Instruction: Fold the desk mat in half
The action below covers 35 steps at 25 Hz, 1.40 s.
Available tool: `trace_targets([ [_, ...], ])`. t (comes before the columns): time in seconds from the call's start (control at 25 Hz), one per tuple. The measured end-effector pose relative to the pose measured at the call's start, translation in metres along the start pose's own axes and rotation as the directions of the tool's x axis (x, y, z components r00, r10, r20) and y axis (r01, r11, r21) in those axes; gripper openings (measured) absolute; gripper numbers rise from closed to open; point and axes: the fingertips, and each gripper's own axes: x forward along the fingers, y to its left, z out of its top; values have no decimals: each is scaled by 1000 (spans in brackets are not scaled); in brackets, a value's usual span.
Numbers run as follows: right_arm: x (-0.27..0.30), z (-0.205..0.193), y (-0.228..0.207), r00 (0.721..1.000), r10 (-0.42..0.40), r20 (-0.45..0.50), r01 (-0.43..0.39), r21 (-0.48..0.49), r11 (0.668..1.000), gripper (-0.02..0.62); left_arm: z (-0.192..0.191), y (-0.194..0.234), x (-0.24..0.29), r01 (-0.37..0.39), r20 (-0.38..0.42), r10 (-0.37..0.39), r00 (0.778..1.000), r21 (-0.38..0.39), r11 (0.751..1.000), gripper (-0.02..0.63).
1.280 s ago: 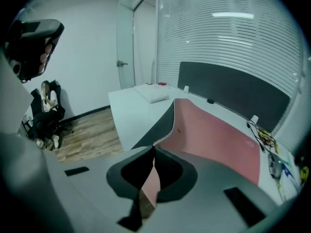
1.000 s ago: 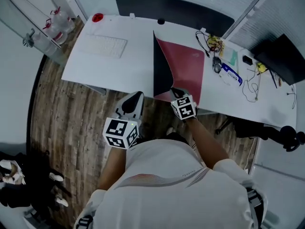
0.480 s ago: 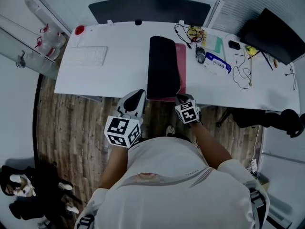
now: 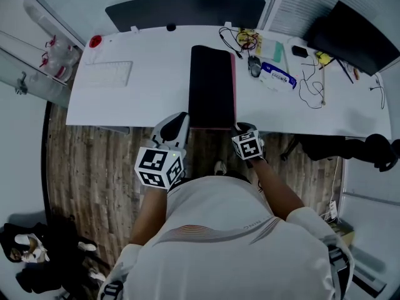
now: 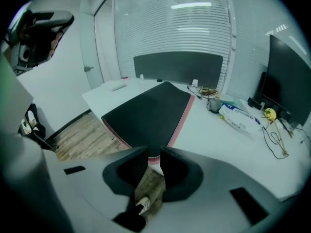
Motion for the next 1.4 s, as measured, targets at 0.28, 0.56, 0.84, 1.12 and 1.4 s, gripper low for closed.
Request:
trace_targets([
  [0.28, -82, 122, 15, 919, 5, 395, -17, 28, 999, 55, 14, 29, -28, -68, 47, 68, 997, -1, 998, 20],
  [0.56, -167, 250, 65, 775, 93, 625, -104, -19, 994, 51, 53, 70, -73, -148, 140, 149, 979, -20, 989, 20],
  [0.84, -198, 295, 97, 713, 124, 690, -79, -97, 992, 51, 65, 102, -117, -214, 190, 220, 957, -50, 976, 20],
  [1.12, -170, 286, 119, 744, 133, 655, -89, -100, 991, 51, 63, 103, -120, -205, 186, 209, 960, -36, 978, 20],
  [1.4, -160, 277, 122, 769, 141, 623, -120, -76, 990, 51, 57, 101, -117, -193, 162, 194, 968, -25, 981, 20],
])
